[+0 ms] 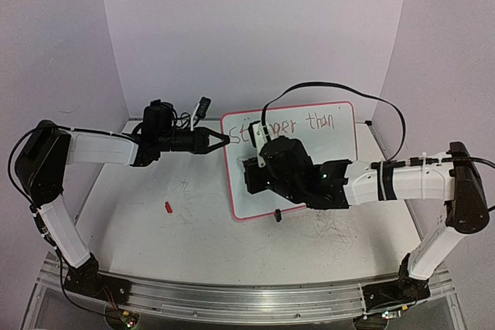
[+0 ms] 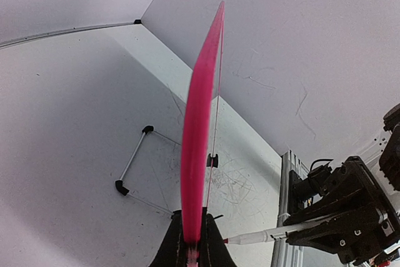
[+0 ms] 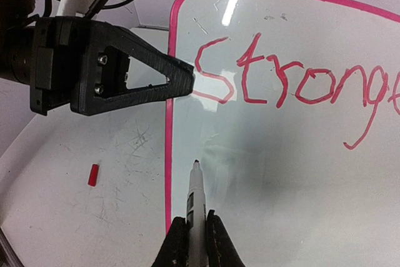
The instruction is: Write a sentence on the whiteboard
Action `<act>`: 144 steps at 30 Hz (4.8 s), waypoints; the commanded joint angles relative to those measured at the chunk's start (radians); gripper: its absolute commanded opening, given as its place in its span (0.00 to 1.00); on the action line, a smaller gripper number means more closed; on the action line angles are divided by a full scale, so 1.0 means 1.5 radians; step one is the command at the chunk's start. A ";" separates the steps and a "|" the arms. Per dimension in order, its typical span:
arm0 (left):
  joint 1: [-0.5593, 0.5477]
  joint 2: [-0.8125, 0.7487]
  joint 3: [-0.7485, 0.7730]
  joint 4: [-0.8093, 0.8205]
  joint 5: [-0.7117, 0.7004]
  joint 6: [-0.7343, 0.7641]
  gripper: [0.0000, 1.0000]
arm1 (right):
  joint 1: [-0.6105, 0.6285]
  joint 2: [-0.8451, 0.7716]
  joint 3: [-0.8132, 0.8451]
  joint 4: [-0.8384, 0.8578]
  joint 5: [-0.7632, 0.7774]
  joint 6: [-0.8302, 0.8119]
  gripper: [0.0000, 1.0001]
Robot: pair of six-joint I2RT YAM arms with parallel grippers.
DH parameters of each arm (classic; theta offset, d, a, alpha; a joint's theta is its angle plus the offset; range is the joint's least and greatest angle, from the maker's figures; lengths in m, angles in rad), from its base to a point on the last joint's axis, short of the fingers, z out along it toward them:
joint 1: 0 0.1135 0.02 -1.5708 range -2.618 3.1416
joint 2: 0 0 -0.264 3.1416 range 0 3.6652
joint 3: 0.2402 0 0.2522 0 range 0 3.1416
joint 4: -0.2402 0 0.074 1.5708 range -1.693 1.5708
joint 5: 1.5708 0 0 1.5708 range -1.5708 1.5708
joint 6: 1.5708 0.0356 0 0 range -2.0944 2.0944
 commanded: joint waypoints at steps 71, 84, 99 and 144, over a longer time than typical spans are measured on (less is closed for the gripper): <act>-0.003 -0.022 -0.007 -0.028 0.001 0.016 0.00 | 0.009 -0.028 0.008 -0.032 0.044 0.022 0.00; -0.003 -0.025 -0.008 -0.029 0.001 0.017 0.00 | 0.003 -0.049 -0.016 -0.012 0.021 0.017 0.00; -0.003 -0.020 -0.006 -0.029 0.001 0.018 0.00 | 0.001 -0.020 -0.015 0.004 0.005 0.008 0.00; -0.003 -0.022 -0.005 -0.029 0.003 0.019 0.00 | -0.015 0.021 0.026 0.038 0.029 -0.012 0.00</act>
